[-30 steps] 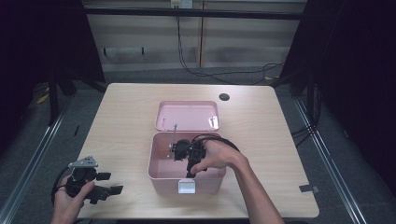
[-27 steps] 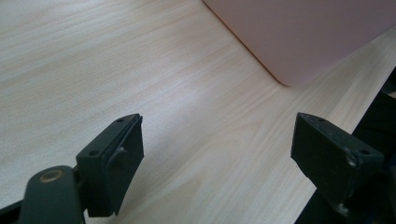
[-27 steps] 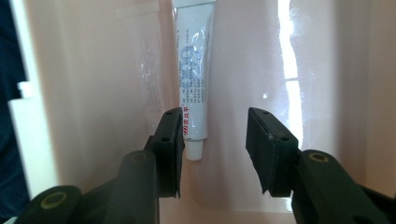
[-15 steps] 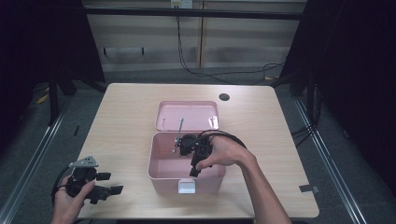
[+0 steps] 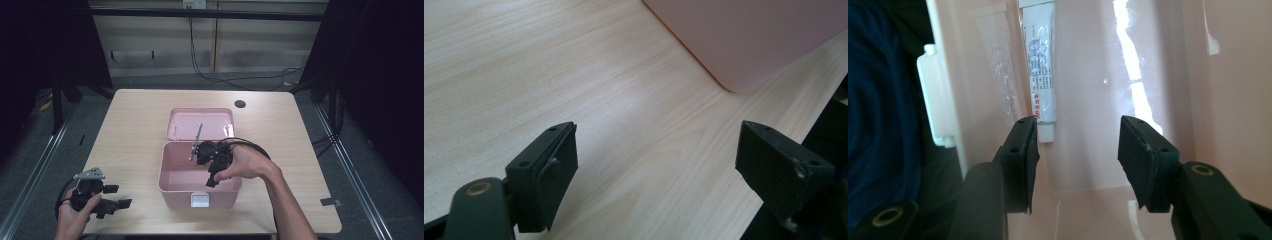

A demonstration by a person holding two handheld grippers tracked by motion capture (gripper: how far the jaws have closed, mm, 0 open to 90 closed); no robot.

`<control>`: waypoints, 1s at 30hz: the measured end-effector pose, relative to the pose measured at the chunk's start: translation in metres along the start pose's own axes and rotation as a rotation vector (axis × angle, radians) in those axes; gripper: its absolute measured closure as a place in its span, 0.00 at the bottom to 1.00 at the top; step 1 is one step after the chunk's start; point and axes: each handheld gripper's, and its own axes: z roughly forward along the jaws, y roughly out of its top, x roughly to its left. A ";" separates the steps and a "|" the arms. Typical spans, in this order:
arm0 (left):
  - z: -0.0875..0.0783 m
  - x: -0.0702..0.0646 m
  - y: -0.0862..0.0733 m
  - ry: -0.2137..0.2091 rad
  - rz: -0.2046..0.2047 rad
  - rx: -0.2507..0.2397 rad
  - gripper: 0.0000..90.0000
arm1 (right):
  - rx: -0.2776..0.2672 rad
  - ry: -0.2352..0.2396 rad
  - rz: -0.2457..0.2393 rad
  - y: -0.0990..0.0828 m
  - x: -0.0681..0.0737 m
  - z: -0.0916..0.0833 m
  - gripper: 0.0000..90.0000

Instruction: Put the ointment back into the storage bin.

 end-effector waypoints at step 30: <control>0.000 0.000 0.000 0.007 -0.003 -0.003 0.19 | -0.162 -0.108 0.124 -0.066 0.001 -0.063 0.56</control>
